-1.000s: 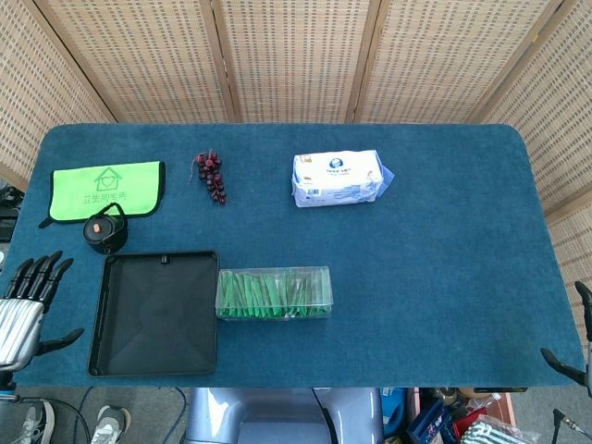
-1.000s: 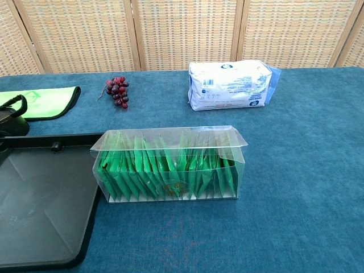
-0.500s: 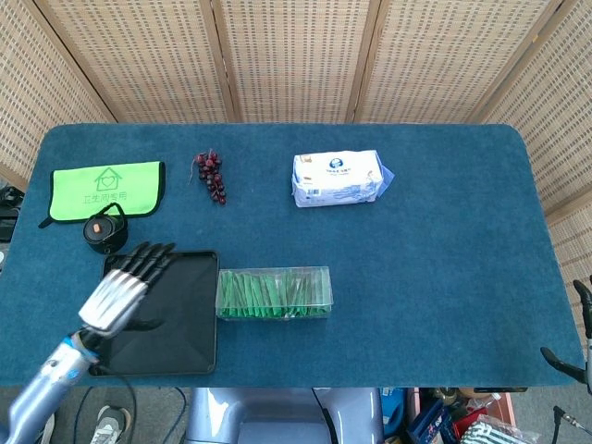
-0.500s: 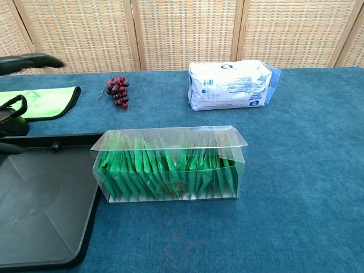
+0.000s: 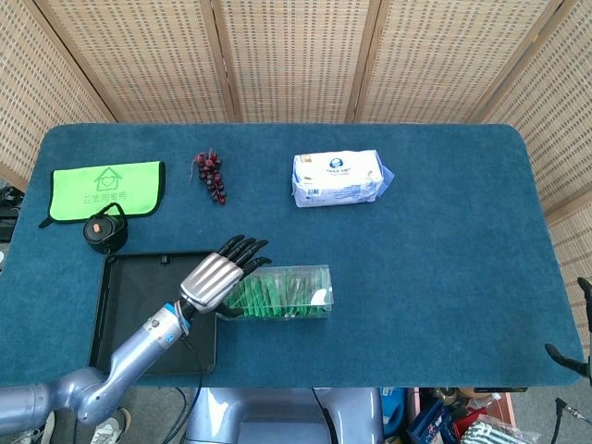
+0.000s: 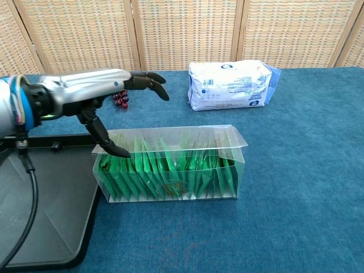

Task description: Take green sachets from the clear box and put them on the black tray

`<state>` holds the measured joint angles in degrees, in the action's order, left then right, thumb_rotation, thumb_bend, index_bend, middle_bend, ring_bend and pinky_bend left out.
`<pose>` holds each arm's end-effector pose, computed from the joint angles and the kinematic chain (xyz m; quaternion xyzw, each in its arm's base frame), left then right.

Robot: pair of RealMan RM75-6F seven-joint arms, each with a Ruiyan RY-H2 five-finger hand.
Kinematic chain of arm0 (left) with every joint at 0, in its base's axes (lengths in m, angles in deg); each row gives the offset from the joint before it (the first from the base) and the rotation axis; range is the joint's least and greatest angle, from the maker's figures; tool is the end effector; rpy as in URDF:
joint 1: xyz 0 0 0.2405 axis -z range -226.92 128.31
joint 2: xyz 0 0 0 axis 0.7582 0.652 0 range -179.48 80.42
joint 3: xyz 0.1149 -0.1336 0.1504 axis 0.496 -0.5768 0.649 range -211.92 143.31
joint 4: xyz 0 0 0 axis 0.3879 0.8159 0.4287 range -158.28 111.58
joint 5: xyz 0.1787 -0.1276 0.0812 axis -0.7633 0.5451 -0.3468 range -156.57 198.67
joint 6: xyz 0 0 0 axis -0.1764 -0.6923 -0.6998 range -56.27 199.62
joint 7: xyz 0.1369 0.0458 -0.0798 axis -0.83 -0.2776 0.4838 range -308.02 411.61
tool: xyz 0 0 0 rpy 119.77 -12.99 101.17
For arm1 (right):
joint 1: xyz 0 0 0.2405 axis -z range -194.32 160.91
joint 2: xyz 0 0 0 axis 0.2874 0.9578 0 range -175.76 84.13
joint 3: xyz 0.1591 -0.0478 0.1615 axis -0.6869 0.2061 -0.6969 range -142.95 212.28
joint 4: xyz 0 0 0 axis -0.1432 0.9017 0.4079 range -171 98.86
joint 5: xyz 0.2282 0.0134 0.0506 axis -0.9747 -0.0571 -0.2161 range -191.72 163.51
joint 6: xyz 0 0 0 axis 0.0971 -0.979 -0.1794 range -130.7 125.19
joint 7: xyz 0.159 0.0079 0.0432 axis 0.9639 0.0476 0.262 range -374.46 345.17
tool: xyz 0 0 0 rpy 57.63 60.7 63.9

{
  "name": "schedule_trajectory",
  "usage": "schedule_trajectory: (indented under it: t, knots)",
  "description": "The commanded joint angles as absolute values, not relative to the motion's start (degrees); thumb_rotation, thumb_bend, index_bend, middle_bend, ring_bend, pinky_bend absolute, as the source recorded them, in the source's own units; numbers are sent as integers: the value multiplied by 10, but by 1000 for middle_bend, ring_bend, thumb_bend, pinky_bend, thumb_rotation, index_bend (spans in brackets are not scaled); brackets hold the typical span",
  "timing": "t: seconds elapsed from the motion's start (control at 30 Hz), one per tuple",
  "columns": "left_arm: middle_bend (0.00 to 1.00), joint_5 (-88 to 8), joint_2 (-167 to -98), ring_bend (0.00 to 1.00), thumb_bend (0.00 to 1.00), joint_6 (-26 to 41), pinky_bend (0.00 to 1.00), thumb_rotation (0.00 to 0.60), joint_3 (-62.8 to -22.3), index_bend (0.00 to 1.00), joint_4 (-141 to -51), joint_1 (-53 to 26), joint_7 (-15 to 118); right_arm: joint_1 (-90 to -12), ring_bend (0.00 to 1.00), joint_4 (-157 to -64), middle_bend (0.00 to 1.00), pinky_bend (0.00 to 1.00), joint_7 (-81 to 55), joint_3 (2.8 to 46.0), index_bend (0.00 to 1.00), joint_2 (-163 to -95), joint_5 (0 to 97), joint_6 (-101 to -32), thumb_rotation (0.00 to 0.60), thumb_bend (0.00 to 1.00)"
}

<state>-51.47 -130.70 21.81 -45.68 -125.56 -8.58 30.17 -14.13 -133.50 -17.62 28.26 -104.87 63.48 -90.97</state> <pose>-0.0625 0.2982 -0.0360 -0.7971 -0.3396 -0.3969 0.3027 -0.3248 -0.1726 0.1711 0.5115 -0.4037 0.3418 0.6772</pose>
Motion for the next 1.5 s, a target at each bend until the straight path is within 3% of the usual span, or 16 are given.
schedule_trajectory:
  t: [0.03,0.4,0.47,0.6,0.7,1.5]
  knots:
    - [0,-484,-1320,0,73,236,0,600,-462,173,-1249,-64,296,-143,0,-1334,0,0,-177,282,0,-1048,631,-906,600,0]
    - [0,-447,-1339,0,74,237,0,600,-455,173,-1232,-37,283,-146,0,-1331,0,0,-173,281,0,-1047,625,-897,600,0]
    - [0,-441,-1342,0,128,236,0,600,-455,183,-1230,-33,283,-147,0,-1331,0,0,-173,281,0,-1047,625,-896,600,0]
    - [0,-429,-1351,0,359,234,0,600,-459,243,-1217,-22,283,-148,0,-1330,0,0,-174,282,0,-1047,622,-891,600,0]
    - [0,-420,-1354,0,408,232,0,600,-465,263,-1212,-17,285,-148,0,-1331,0,0,-173,282,0,-1046,622,-890,600,0]
    - [0,-317,-1308,0,409,247,0,600,-516,293,-1153,19,334,-158,0,-1326,0,0,-184,283,0,-1050,606,-868,600,0]
